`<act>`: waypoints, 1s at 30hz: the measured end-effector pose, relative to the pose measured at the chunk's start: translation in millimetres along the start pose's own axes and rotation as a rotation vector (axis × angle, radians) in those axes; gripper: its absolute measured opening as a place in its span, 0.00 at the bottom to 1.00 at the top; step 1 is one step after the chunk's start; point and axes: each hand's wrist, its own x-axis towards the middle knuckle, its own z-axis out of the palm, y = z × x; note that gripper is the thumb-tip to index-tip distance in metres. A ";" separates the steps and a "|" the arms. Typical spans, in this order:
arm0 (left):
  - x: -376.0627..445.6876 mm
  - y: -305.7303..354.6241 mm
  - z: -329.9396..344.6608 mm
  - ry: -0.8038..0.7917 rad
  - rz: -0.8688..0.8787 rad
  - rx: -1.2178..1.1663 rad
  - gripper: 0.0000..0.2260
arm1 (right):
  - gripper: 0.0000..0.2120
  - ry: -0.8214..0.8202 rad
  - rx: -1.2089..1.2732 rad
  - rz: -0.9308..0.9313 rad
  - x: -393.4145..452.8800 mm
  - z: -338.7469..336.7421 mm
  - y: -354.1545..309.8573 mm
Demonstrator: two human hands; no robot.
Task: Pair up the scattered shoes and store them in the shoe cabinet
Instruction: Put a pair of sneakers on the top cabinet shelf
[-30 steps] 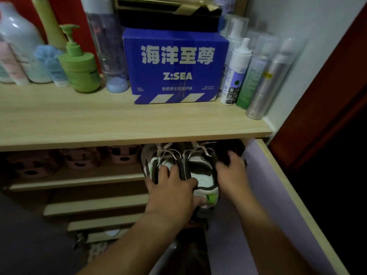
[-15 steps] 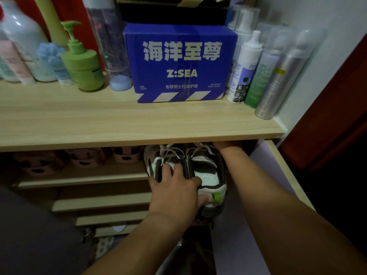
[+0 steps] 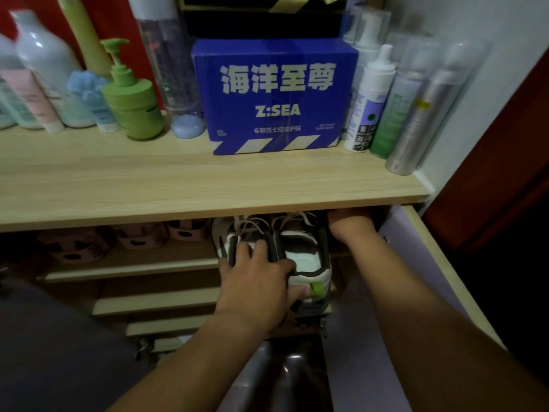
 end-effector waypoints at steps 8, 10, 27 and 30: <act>-22.8 -59.0 3.5 0.455 0.062 -0.602 0.13 | 0.26 0.254 0.403 -0.443 -133.5 44.9 21.2; -19.0 -92.0 13.2 0.558 -0.128 -0.533 0.08 | 0.30 0.263 0.174 -0.612 -148.1 56.7 14.1; 36.5 -170.6 49.5 0.218 -0.241 -0.045 0.07 | 0.33 0.148 -0.443 -0.471 -146.4 59.2 -34.4; 38.1 -169.1 51.0 0.246 -0.200 -0.058 0.17 | 0.33 0.153 -0.464 -0.486 -131.9 62.7 -41.0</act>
